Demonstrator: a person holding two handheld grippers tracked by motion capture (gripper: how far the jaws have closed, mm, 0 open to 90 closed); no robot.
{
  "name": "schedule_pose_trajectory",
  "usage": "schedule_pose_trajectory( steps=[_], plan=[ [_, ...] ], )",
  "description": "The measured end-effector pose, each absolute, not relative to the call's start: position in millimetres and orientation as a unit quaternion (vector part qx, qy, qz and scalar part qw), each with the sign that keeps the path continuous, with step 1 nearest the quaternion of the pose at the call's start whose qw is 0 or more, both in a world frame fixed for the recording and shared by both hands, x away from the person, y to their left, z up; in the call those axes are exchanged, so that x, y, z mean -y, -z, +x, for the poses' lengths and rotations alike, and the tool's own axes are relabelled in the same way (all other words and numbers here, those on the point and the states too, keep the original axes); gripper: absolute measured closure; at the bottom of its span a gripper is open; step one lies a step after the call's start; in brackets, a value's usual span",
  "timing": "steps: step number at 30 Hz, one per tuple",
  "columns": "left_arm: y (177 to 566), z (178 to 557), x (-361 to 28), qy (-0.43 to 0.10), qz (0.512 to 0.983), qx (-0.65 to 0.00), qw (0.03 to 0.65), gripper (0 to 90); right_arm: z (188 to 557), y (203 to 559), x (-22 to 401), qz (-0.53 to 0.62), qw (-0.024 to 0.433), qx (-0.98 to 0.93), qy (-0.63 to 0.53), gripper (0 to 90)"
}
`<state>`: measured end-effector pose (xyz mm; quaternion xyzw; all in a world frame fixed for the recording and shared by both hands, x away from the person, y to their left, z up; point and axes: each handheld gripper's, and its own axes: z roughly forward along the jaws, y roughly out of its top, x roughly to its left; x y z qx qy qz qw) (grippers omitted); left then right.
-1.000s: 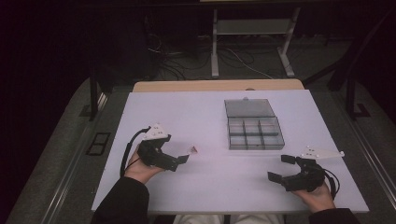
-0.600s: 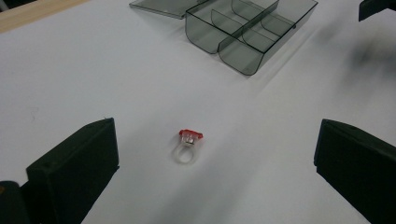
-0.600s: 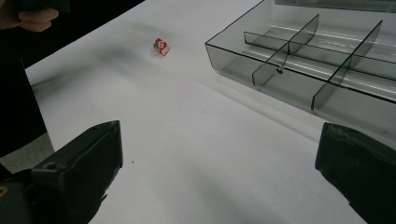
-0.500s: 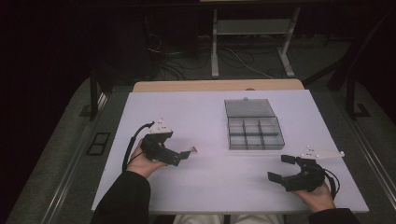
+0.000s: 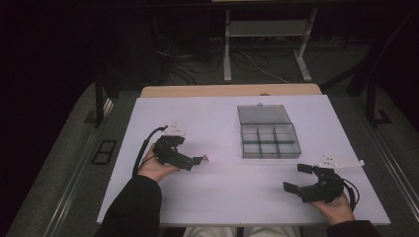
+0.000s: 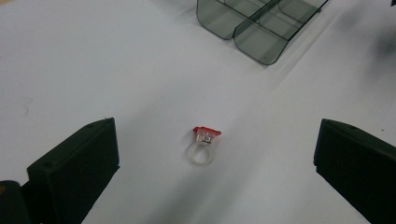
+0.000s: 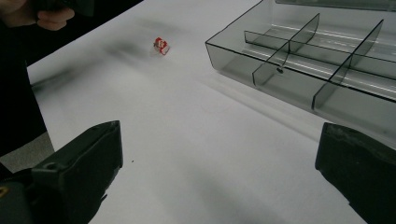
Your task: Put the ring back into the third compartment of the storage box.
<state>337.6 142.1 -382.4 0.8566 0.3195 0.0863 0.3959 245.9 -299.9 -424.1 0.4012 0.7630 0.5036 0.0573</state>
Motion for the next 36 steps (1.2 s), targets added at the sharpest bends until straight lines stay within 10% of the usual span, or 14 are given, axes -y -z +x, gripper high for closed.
schedule_pose_trajectory(
  steps=[36],
  plan=[
    [413.2,372.9,-121.1,-0.041,0.888,-0.301,0.344,0.0,246.4,424.8,300.3,0.401,0.056,-0.766,-0.500,0.7]
  ],
)
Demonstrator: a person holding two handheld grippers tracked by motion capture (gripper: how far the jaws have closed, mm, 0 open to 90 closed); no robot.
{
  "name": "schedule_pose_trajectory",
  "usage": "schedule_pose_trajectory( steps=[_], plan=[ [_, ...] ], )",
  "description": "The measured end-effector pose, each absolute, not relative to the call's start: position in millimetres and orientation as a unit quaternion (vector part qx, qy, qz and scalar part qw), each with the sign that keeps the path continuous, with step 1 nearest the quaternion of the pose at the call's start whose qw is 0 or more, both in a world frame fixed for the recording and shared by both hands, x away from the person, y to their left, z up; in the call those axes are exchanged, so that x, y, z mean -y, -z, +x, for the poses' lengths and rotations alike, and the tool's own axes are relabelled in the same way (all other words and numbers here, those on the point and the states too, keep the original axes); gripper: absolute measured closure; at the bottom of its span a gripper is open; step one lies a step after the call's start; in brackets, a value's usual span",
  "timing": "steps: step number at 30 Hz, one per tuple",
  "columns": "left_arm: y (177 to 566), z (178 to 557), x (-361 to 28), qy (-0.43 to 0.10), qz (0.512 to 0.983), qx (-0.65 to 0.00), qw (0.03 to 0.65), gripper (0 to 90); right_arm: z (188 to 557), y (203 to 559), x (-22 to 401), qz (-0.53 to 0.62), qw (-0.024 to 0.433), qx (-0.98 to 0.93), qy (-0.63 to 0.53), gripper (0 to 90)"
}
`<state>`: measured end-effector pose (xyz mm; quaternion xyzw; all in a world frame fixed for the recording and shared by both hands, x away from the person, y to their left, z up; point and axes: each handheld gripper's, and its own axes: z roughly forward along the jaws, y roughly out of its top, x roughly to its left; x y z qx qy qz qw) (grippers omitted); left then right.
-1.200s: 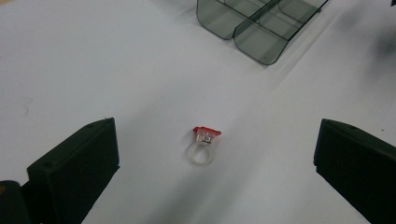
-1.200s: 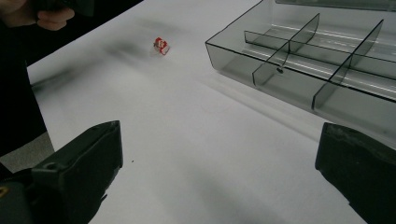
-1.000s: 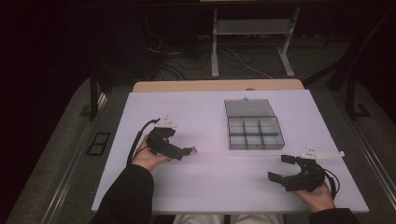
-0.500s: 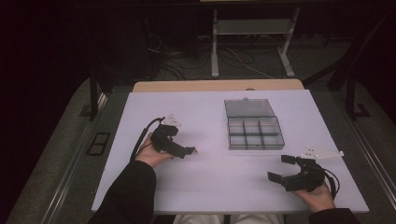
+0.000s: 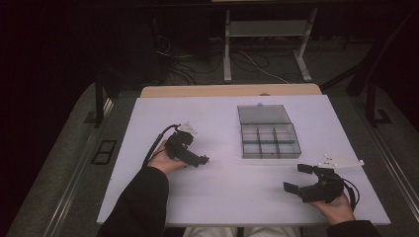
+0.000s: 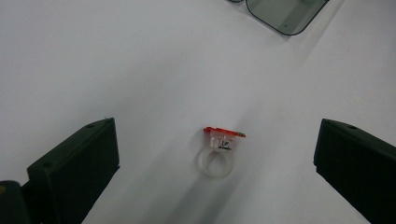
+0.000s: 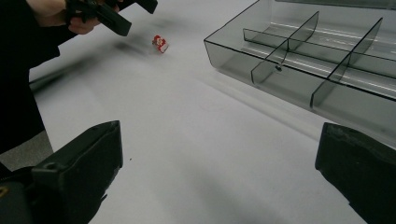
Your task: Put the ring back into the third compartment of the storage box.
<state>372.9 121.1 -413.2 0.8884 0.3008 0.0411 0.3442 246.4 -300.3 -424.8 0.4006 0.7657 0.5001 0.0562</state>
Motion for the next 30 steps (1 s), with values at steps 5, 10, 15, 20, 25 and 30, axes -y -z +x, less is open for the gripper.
schedule_pose_trajectory(
  steps=[5,10,15,20,25,30],
  plan=[
    [418.7,375.3,-116.7,-0.033,0.890,-0.298,0.344,0.2,246.4,425.0,300.3,0.399,0.056,-0.767,-0.500,0.7],
    [423.8,376.2,-112.1,-0.028,0.898,-0.288,0.332,4.8,246.7,425.2,300.3,0.399,0.056,-0.767,-0.500,0.7],
    [426.1,376.2,-109.5,-0.017,0.902,-0.279,0.328,14.4,246.4,425.1,300.4,0.399,0.055,-0.766,-0.500,0.7],
    [426.5,376.9,-110.5,-0.016,0.900,-0.281,0.332,23.9,246.6,425.2,300.4,0.398,0.055,-0.767,-0.501,0.6],
    [427.0,378.5,-113.2,-0.025,0.899,-0.276,0.339,36.4,246.4,425.1,300.3,0.399,0.054,-0.766,-0.501,0.7],
    [429.8,379.6,-113.9,-0.021,0.900,-0.271,0.342,43.0,246.7,425.3,300.4,0.396,0.056,-0.767,-0.501,0.7]
  ],
)
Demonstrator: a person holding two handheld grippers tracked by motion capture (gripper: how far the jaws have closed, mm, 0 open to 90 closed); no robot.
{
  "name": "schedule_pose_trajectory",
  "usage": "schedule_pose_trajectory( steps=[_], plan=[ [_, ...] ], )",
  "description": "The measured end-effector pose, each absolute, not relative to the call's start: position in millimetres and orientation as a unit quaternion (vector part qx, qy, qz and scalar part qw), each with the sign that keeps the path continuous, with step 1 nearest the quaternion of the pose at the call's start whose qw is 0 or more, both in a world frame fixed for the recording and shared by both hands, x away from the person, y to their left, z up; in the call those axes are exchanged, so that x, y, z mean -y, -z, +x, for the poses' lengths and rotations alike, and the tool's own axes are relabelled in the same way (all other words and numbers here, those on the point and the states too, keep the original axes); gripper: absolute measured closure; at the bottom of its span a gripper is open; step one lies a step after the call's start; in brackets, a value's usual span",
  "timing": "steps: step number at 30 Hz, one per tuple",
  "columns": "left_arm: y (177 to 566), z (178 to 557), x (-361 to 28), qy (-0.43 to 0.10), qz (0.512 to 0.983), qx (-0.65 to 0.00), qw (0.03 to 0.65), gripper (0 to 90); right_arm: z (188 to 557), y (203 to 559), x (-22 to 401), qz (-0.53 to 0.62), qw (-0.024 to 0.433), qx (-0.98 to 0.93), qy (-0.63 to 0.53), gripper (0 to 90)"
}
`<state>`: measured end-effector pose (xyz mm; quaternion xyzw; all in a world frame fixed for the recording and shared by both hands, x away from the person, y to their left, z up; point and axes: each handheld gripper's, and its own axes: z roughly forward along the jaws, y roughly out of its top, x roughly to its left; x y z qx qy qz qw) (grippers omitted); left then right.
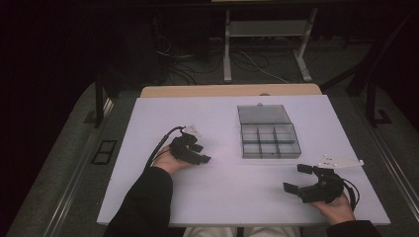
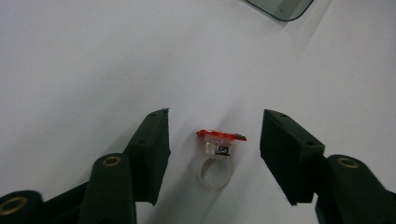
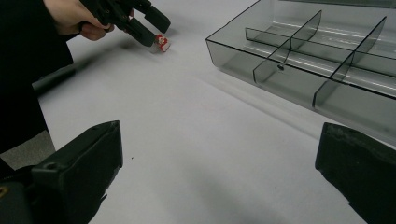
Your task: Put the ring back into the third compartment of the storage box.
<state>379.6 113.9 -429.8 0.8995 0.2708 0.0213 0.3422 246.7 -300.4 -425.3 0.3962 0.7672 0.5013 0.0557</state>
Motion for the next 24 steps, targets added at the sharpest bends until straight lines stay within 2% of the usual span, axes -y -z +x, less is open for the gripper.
schedule_pose_trajectory(
  steps=[12,24],
  plan=[
    [436.0,378.4,-109.1,-0.028,0.910,-0.252,0.328,63.9,246.4,425.0,300.8,0.397,0.054,-0.768,-0.500,0.7],
    [435.8,377.9,-109.3,-0.026,0.912,-0.249,0.324,68.3,246.4,425.2,300.6,0.398,0.054,-0.768,-0.498,0.7]
  ],
)
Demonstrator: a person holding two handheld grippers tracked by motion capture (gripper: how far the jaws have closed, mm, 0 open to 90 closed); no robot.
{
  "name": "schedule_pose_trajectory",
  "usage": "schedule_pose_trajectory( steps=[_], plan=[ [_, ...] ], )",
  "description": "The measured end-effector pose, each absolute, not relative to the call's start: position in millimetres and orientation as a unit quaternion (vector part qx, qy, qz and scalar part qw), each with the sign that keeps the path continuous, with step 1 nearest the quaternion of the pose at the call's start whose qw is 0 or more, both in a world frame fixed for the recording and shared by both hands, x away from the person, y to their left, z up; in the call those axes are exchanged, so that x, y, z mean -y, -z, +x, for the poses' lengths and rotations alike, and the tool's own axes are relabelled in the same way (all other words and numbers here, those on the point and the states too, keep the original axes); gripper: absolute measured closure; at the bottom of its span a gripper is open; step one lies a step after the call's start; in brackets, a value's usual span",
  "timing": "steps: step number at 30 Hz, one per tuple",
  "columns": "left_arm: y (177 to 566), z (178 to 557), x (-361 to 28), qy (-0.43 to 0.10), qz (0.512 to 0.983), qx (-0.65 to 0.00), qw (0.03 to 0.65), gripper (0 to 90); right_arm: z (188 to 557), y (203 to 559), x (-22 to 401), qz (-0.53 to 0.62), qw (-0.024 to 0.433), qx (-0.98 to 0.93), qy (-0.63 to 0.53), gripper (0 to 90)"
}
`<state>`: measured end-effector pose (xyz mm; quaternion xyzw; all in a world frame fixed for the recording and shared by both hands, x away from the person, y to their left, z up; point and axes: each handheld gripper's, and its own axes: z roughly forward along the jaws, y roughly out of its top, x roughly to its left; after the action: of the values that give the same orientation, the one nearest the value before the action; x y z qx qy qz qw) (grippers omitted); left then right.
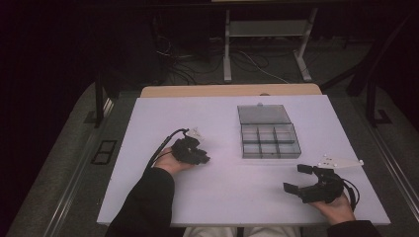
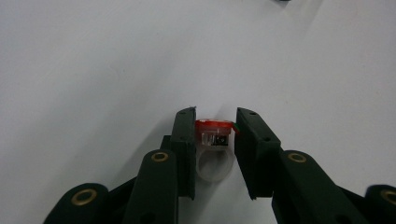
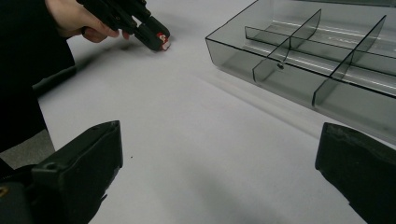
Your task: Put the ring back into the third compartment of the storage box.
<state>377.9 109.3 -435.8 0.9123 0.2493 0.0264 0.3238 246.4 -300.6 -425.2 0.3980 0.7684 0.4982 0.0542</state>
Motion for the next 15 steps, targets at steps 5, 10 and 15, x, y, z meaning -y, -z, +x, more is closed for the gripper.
schedule_pose_trajectory(
  steps=[5,10,15],
  plan=[
    [435.8,378.0,-109.2,-0.023,0.910,-0.251,0.329,68.9,246.4,425.2,300.7,0.398,0.054,-0.768,-0.498,0.7],
    [433.4,378.0,-110.1,-0.022,0.910,-0.250,0.331,69.1,246.5,425.2,301.0,0.398,0.055,-0.769,-0.498,0.7],
    [429.4,378.9,-109.4,-0.024,0.907,-0.251,0.336,69.1,246.5,425.2,300.7,0.398,0.055,-0.768,-0.498,0.7]
  ],
)
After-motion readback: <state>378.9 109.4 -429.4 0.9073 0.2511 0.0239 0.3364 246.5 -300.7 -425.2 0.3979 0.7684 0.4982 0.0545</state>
